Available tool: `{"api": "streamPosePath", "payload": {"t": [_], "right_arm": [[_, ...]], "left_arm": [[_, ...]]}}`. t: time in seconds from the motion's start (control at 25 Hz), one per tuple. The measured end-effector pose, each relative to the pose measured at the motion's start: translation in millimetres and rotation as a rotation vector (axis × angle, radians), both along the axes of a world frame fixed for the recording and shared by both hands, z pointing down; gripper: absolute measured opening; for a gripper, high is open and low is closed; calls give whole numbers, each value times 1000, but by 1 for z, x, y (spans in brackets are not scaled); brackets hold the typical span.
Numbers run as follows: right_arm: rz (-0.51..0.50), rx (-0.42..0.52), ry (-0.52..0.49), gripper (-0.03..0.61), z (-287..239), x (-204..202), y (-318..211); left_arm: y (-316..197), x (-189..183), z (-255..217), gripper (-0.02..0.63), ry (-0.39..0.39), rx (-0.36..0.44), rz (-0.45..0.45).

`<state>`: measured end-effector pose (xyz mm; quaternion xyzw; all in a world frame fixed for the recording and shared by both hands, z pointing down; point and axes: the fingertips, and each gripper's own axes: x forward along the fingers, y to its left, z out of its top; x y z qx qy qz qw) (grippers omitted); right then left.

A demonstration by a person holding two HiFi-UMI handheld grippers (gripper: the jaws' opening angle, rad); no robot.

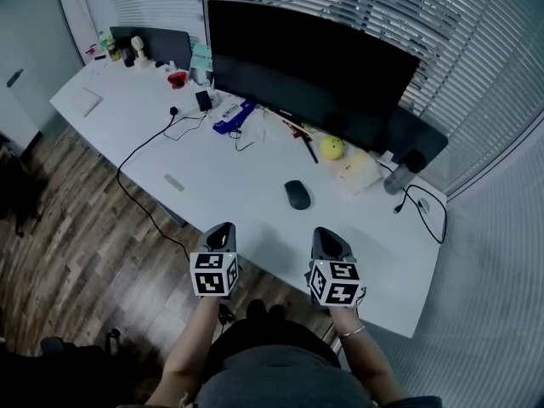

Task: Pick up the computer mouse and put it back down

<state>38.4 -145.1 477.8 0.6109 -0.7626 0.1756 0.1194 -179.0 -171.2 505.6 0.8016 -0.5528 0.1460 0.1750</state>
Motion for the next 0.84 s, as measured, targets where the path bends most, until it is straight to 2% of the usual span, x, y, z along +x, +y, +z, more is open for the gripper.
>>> {"api": "streamPosePath", "payload": {"t": [0.28,0.84], "right_arm": [[19,-4,-4,2,1,8,8],[13,-10,-23,2,2,13,13]], "left_arm": [[6,7,-6,31,20,10,-3],[13,18,-7,31,13,13,-6]]}}
